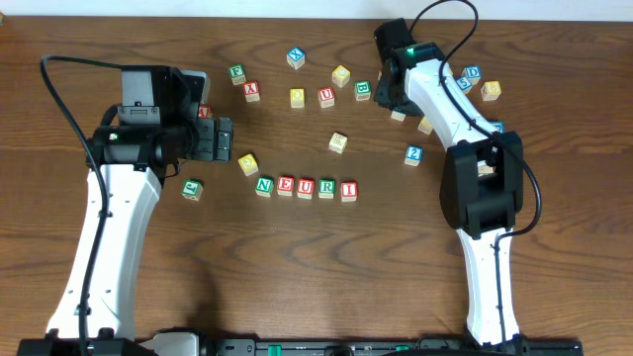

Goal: Spell out NEURIPS
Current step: 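Lower the right gripper around the blue P block, then close the right gripper on the blue P block and lift it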

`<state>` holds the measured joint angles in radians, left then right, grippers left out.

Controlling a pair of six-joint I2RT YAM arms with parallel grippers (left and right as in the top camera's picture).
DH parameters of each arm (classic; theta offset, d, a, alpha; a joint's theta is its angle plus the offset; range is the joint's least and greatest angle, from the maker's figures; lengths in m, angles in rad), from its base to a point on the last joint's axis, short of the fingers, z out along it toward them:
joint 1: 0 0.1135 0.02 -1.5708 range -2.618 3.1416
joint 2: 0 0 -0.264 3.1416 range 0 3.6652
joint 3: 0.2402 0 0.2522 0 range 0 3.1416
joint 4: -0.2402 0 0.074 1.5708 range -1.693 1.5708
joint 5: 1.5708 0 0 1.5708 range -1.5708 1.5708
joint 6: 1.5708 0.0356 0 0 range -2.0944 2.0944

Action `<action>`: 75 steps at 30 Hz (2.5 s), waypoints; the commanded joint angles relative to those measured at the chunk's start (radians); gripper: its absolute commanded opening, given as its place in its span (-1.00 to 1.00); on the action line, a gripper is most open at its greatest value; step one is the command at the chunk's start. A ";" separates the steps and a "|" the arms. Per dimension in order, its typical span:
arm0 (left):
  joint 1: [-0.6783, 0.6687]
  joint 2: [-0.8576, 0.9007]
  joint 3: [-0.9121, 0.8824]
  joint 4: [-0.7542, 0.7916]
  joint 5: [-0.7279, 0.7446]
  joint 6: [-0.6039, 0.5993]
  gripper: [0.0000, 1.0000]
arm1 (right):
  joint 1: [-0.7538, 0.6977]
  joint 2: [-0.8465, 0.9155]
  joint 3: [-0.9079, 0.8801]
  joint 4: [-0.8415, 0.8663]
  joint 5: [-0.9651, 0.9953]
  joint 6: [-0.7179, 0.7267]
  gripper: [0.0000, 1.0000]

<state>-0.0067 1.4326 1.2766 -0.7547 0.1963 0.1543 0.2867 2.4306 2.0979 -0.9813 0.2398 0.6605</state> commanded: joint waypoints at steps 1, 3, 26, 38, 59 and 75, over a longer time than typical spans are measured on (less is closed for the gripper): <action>0.004 -0.002 0.021 0.000 0.002 0.003 0.92 | -0.003 0.010 -0.006 -0.006 0.015 -0.008 -0.24; 0.004 -0.002 0.021 0.000 0.001 0.002 0.91 | -0.003 0.010 -0.011 -0.006 0.015 -0.008 -0.24; 0.003 -0.002 0.021 0.000 0.002 0.002 0.91 | -0.002 0.010 -0.043 0.005 0.015 -0.003 -0.25; 0.004 -0.002 0.021 0.000 0.001 0.003 0.91 | 0.003 0.010 -0.067 0.048 0.011 -0.004 -0.26; 0.003 -0.002 0.021 0.000 0.001 0.003 0.91 | 0.002 0.010 -0.066 0.069 -0.014 -0.004 -0.44; 0.004 -0.002 0.021 0.000 0.001 0.003 0.91 | 0.002 0.010 -0.051 0.051 -0.023 -0.007 -0.49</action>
<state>-0.0067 1.4326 1.2766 -0.7547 0.1967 0.1543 0.2867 2.4306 2.0342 -0.9192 0.2195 0.6609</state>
